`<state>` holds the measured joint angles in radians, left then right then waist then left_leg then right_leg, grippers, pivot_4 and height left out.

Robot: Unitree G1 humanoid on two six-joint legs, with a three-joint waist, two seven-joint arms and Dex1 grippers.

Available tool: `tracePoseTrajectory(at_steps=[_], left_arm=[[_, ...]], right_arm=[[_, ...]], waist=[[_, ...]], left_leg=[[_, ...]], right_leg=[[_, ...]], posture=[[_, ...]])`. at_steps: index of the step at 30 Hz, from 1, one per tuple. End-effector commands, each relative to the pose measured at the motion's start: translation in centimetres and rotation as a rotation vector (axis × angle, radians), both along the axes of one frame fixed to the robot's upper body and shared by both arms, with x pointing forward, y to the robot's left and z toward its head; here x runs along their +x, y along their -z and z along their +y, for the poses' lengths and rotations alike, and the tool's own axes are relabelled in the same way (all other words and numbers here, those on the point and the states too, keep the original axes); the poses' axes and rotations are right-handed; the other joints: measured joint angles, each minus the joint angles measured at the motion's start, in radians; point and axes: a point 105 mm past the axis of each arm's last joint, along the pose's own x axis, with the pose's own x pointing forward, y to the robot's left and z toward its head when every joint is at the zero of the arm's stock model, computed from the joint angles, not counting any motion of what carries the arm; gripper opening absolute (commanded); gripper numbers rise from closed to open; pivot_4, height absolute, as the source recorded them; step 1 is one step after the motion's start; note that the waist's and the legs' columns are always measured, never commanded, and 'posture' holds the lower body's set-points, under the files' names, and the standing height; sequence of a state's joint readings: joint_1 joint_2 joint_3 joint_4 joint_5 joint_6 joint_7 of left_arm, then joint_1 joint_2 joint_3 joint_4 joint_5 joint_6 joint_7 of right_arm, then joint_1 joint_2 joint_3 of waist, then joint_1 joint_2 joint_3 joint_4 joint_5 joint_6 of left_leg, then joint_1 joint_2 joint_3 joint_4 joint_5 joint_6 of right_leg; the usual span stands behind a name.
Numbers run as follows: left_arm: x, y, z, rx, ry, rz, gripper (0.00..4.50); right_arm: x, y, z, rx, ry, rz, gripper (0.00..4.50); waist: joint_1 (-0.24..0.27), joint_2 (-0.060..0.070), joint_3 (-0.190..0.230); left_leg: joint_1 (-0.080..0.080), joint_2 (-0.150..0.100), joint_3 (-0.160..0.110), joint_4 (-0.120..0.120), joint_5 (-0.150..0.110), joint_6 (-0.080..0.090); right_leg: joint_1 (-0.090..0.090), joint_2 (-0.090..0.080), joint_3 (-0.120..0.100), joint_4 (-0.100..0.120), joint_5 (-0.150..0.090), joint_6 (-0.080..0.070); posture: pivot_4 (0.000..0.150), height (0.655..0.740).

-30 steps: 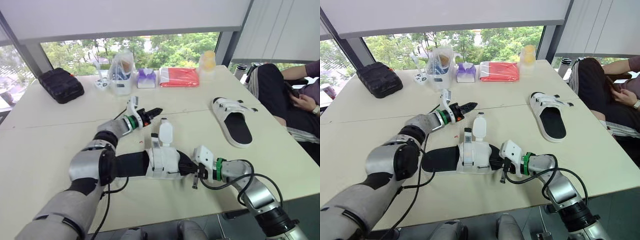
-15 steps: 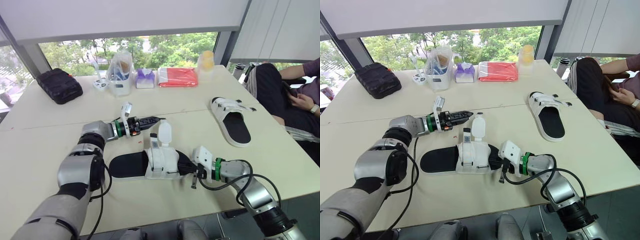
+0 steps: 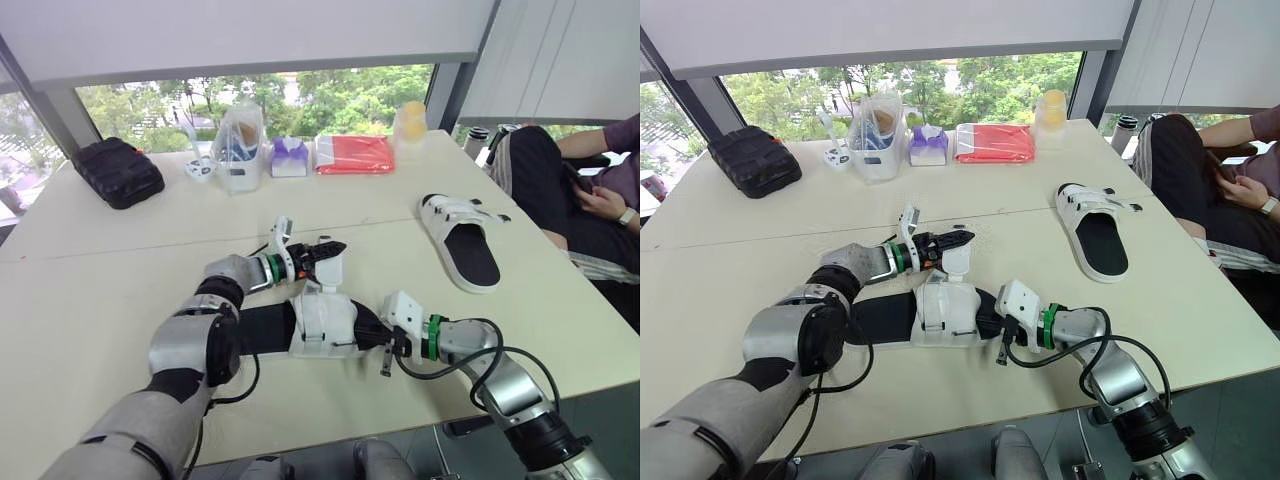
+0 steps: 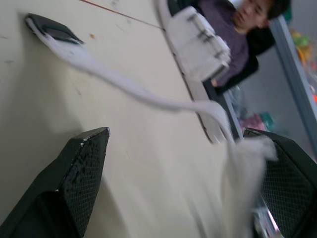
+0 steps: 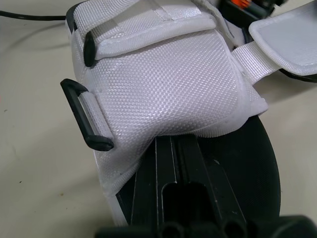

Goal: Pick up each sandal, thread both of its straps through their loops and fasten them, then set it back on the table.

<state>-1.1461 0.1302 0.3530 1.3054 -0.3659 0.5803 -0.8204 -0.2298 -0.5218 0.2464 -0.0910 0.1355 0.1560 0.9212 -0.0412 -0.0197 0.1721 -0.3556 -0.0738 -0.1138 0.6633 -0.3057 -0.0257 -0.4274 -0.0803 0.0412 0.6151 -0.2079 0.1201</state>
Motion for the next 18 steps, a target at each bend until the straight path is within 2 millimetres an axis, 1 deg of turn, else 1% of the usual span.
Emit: tracePoseTrajectory(at_steps=[1, 4, 5, 7, 11, 13, 16, 17, 18], left_arm=[[1.3, -2.3, -0.1, -0.039, -0.067, -0.07, 3.17], [1.5, -2.7, -0.1, -0.059, -0.079, -0.076, 1.64], [1.6, -3.0, 0.0, -0.072, -0.088, -0.077, 1.0], [1.8, -3.4, 0.3, -0.082, -0.1, -0.084, 0.03], [1.9, -3.8, 0.6, -0.058, -0.098, -0.116, 0.03], [1.8, -4.2, 0.6, 0.001, -0.06, -0.179, 0.03], [0.8, -5.0, -0.4, 0.221, 0.146, -0.447, 0.03], [0.6, -5.1, -0.6, 0.257, 0.192, -0.492, 0.03], [0.2, -5.3, -0.8, 0.322, 0.255, -0.594, 0.03]], right_arm=[[-0.1, 1.3, -0.1, -0.033, 0.031, 0.028, 0.0], [-0.2, 1.4, -0.3, -0.038, 0.038, 0.026, 0.0], [-0.2, 1.4, -0.3, -0.038, 0.042, 0.025, 0.0], [-0.2, 1.4, -0.4, -0.038, 0.048, 0.024, 0.0], [-0.2, 1.4, -0.4, -0.037, 0.049, 0.024, 0.0], [-0.2, 1.3, -0.4, -0.037, 0.049, 0.023, 0.0], [-0.1, 1.3, -0.5, -0.038, 0.051, 0.023, 0.0], [-0.1, 1.3, -0.6, -0.039, 0.051, 0.023, 0.0], [-0.1, 1.4, -0.6, -0.04, 0.05, 0.024, 0.0]], waist=[[0.0, 0.0, 0.0], [0.0, 0.0, 0.0], [0.0, 0.0, 0.0], [0.0, 0.0, 0.0], [0.0, 0.0, 0.0], [0.0, 0.0, 0.0], [0.0, 0.0, 0.0], [0.001, 0.0, 0.0], [0.001, 0.0, 0.0]], left_leg=[[0.0, 0.0, 0.0, 0.0, 0.0, 0.0], [0.0, 0.0, 0.0, 0.0, 0.0, 0.0], [0.0, 0.0, 0.0, 0.0, 0.0, 0.0], [0.0, 0.0, 0.0, 0.0, 0.0, 0.0], [0.0, 0.0, 0.0, 0.0, 0.0, 0.0], [0.0, 0.0, 0.0, 0.0, 0.0, 0.0], [0.0, -0.001, 0.001, 0.0, 0.0, 0.0], [0.0, -0.002, 0.001, 0.0, 0.0, 0.0], [0.0, -0.002, 0.001, 0.0, 0.0, 0.0]], right_leg=[[0.0, 0.0, 0.0, 0.0, 0.0, 0.0], [0.0, 0.0, 0.0, 0.0, 0.0, 0.0], [0.0, 0.0, 0.0, 0.0, 0.0, 0.0], [0.0, 0.0, 0.0, 0.0, 0.0, 0.0], [0.0, 0.0, 0.0, 0.0, 0.0, 0.0], [0.0, 0.0, 0.0, 0.0, 0.0, 0.0], [0.0, 0.0, 0.0, 0.0, 0.0, 0.0], [0.0, 0.0, 0.0, 0.0, 0.0, 0.0], [0.0, 0.0, 0.0, 0.0, 0.0, 0.0]], posture=[[0.15, 0.74], [0.15, 0.74], [0.15, 0.74], [0.15, 0.74], [0.15, 0.74], [0.15, 0.74], [0.15, 0.74], [0.15, 0.74], [0.15, 0.74]])
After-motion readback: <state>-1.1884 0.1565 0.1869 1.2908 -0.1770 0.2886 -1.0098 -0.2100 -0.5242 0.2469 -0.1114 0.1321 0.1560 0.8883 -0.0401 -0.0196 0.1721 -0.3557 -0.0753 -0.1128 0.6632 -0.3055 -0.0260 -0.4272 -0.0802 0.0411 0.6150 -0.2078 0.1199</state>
